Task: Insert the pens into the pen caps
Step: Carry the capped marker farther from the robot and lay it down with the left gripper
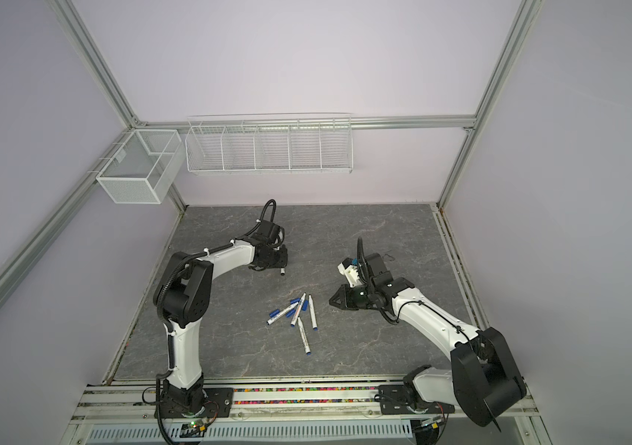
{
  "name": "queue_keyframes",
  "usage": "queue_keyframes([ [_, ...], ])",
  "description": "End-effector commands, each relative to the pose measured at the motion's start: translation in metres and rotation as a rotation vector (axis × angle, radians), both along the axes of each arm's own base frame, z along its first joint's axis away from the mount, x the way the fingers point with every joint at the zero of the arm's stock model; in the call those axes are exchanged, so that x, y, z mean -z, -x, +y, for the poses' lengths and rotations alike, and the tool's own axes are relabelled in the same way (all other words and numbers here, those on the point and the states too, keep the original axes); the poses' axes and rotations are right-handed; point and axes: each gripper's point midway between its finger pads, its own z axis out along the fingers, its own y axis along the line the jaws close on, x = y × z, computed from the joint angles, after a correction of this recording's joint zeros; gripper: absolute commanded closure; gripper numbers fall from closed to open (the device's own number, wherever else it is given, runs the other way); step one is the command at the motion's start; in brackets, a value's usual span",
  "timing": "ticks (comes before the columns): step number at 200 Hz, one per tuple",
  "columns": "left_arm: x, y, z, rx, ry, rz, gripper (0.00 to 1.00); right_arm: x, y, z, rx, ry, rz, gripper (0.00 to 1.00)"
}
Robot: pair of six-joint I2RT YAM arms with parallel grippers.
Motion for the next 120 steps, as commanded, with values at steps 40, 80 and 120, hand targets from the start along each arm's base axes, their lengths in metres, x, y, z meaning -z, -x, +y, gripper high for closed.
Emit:
queue_keyframes([
  [40,-0.008,0.007,-0.003,0.044,0.004,0.021,0.68,0.005,0.005,-0.009,0.024,0.023,0.001,0.84],
  [80,-0.044,0.005,-0.004,0.047,0.045,-0.064,0.56,0.007,0.004,-0.013,0.024,0.051,-0.012,0.82],
  [120,-0.083,0.022,0.009,0.023,0.046,-0.126,0.43,0.011,0.014,-0.011,-0.055,0.148,-0.061,0.75],
])
